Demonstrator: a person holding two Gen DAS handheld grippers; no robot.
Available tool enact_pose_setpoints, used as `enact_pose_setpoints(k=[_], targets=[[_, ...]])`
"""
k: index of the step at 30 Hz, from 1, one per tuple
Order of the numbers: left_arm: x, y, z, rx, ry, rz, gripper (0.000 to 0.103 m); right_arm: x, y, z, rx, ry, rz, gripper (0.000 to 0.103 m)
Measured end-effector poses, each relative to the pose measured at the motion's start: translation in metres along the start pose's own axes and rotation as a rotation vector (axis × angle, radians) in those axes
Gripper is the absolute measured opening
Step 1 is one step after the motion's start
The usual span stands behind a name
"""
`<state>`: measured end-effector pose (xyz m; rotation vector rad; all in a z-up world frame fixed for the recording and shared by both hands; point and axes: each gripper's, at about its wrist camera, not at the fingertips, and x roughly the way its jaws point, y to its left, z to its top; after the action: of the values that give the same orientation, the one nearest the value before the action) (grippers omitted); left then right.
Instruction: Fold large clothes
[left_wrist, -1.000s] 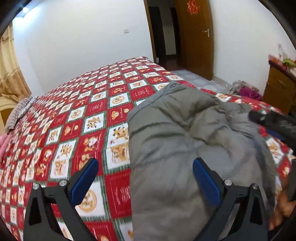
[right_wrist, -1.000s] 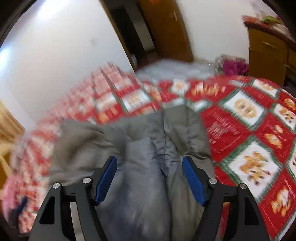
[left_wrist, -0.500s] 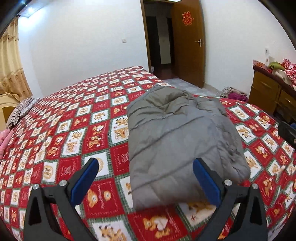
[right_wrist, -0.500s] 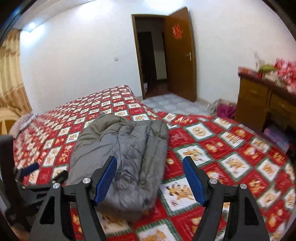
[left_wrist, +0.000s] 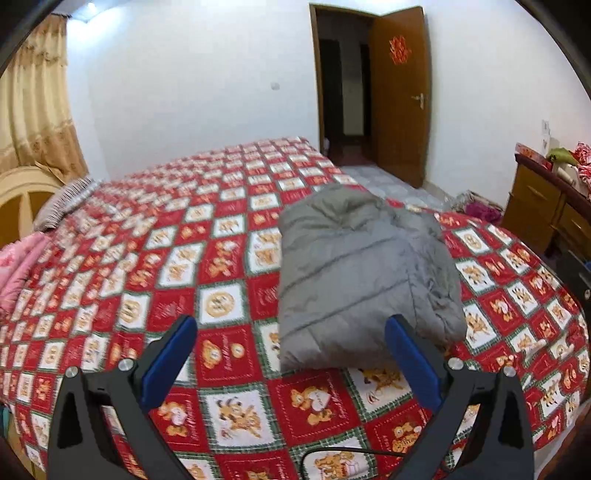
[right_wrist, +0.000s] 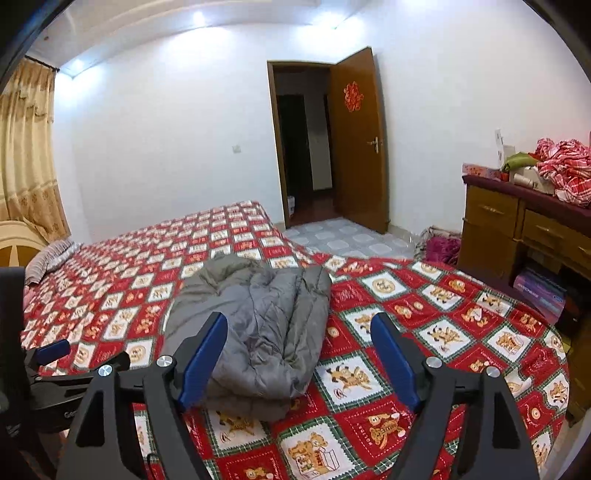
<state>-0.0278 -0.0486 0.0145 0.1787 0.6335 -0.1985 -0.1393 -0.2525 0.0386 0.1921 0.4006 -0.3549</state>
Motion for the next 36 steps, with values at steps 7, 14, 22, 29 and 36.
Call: enact_pose_setpoints(k=[7,14,22,29,36], targets=[[-0.021,0.001,0.005,0.021,-0.087,0.030,0.103,-0.016,0.001,0.007,-0.002,-0.056,-0.003,0.082],[-0.024,0.000,0.006,0.020,-0.092,0.029,0.103,-0.016,0.002,0.005,0.005,-0.053,0.004,0.082],[-0.025,0.000,0.005,0.016,-0.090,0.024,0.103,-0.015,0.003,0.004,0.006,-0.051,0.007,0.082],[-0.025,0.000,0.006,0.015,-0.095,0.025,0.103,-0.015,0.003,0.004,0.006,-0.055,0.007,0.082],[-0.026,0.000,0.007,0.015,-0.098,0.028,0.103,-0.017,0.004,0.004,0.002,-0.055,0.014,0.082]])
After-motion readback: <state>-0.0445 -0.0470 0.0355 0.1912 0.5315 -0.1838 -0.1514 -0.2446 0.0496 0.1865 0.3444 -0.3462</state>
